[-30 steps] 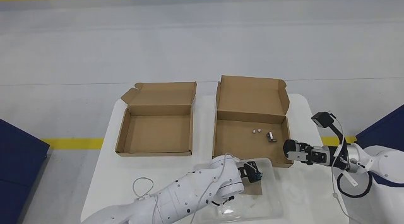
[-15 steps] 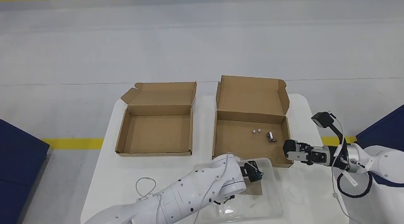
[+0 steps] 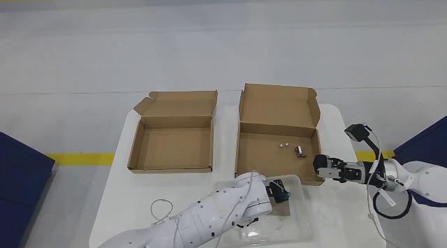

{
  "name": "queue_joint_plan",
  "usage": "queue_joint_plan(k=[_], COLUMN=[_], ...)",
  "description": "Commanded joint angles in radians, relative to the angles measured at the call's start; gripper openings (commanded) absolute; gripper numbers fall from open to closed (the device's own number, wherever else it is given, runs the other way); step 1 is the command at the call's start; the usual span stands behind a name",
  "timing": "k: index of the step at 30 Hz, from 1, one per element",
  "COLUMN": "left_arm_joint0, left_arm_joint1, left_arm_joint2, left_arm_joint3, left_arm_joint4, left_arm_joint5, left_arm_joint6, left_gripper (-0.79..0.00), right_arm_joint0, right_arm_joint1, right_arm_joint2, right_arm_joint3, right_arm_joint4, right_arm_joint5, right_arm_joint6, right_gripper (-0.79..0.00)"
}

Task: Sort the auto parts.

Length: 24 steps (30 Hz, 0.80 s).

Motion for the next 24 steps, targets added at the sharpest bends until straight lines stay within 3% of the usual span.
queue_joint_plan(k=[1, 5, 17, 24], left_arm_joint0=[-0.001, 0.0, 0.006, 0.038], left_arm_joint1=[-0.003, -0.011, -0.02, 0.02], left_arm_joint2=[0.001, 0.0, -0.027, -0.105], left_arm_joint3=[0.007, 0.015, 0.012, -0.125], left_arm_joint4=[0.008, 0.016, 0.022, 0.019], left_arm_joint5=[0.009, 0.016, 0.024, 0.018], left_arm_joint6=[-0.01, -0.012, -0.012, -0.059], left_gripper=[-0.606, -0.785, -0.785, -0.785], right_arm_joint0=[0.0, 0.0, 0.0, 0.0], right_arm_joint1=[0.0, 0.0, 0.0, 0.0], right_arm_joint2=[0.0, 0.0, 0.0, 0.0], right_arm_joint3=[0.0, 0.0, 0.0, 0.0], right_arm_joint4=[0.0, 0.0, 0.0, 0.0], right_arm_joint5=[0.0, 0.0, 0.0, 0.0], right_arm_joint6=[0.0, 0.0, 0.0, 0.0], right_gripper=[0.0, 0.0, 0.0, 0.0])
